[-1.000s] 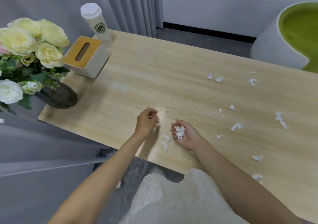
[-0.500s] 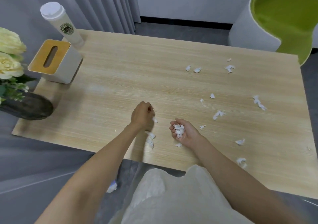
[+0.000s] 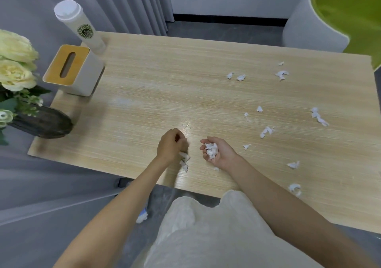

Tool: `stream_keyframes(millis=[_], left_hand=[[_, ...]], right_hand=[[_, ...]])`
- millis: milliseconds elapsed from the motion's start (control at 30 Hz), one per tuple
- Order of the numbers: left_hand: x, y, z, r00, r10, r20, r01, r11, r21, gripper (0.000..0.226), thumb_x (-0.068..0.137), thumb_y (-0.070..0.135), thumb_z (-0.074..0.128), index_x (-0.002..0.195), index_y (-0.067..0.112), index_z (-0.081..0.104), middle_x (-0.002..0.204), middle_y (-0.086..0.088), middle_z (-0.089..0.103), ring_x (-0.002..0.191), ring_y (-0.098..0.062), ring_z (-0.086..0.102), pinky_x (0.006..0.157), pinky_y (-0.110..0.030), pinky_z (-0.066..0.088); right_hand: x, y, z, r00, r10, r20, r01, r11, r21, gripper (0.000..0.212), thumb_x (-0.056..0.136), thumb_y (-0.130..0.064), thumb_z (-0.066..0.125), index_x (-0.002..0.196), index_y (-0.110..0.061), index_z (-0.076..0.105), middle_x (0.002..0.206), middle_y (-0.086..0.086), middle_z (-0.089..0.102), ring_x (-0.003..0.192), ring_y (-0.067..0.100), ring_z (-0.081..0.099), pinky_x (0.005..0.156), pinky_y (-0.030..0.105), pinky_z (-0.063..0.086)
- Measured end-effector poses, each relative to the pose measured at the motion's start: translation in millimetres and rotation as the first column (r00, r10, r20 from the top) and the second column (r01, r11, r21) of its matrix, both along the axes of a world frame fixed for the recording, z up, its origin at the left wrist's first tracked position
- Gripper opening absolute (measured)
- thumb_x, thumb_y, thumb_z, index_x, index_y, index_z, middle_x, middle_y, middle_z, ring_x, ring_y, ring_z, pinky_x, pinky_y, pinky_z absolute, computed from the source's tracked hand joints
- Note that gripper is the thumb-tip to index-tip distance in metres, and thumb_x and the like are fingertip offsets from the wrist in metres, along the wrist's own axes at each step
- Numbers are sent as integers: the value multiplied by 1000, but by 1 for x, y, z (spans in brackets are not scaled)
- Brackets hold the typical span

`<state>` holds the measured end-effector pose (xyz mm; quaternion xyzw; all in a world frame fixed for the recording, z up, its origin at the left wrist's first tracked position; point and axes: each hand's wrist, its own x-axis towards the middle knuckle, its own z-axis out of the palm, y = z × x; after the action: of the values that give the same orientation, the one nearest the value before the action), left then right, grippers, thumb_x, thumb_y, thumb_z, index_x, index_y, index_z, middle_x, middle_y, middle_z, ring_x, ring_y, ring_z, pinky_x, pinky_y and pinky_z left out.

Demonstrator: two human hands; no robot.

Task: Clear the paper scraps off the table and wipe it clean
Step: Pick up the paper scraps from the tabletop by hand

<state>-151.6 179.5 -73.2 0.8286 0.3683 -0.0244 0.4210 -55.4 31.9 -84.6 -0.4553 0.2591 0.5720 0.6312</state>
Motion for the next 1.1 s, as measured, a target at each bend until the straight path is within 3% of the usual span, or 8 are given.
stream_keyframes(millis=[167,300,467,567,700,800,933,1100], left_hand=[[-5,-37,32,982,-50,182,83,981,-178,7,84,10,68,81,15,65,78,5,64,73,-7,55,69,-17,43],[-9,-52,25,977,-193,90,198,979,-41,4,87,12,64,88,12,68,87,1,61,82,-12,54,77,-29,45],[-34,-43,29,961,139,240,-113,986,-120,13,90,6,59,94,12,70,94,-2,62,79,3,55,71,-9,41],[-51,-30,10,968,223,112,-218,974,-57,14,89,10,61,101,15,66,101,-4,62,90,-10,58,78,-19,47],[-59,-34,-16,976,-3,-220,13,999,42,49,77,25,73,122,19,53,120,-2,40,110,-15,43,94,-31,45],[-55,-45,-24,963,-118,-243,157,977,146,45,76,22,70,117,18,51,117,-2,36,106,-18,44,87,-35,49],[-49,-45,-23,967,-139,-214,171,976,138,17,82,8,56,97,17,54,103,2,41,83,-18,53,76,-41,51],[-44,-37,-16,987,-86,-134,102,988,117,8,86,12,53,80,17,55,87,1,54,80,-21,56,67,-34,45]], right_hand=[[-10,10,4,999,13,-42,-10,998,64,24,95,-19,49,78,-7,60,57,4,65,46,12,61,44,18,49],[-17,16,7,997,40,-68,-33,994,100,26,95,-19,50,75,-6,60,57,4,65,50,13,64,46,19,50],[-18,14,3,994,91,-62,-85,992,97,25,95,-23,51,83,-4,61,64,8,66,50,14,61,43,18,45],[-17,10,3,992,119,-34,-116,991,69,25,95,-24,51,86,-4,63,64,10,65,49,13,59,41,17,44],[-19,4,1,989,146,-32,-144,987,64,30,94,-31,51,88,-4,64,68,11,66,52,15,61,43,19,46],[-19,0,1,988,155,-22,-154,986,58,33,95,-33,49,90,-4,64,69,11,66,56,16,62,44,20,47],[-18,-5,-1,991,131,-29,-130,990,47,32,95,-32,50,90,-4,65,71,10,66,60,16,61,44,21,47],[-14,-11,-2,996,81,-25,-80,996,49,31,95,-29,50,89,-2,64,70,13,67,58,17,63,45,21,49]])
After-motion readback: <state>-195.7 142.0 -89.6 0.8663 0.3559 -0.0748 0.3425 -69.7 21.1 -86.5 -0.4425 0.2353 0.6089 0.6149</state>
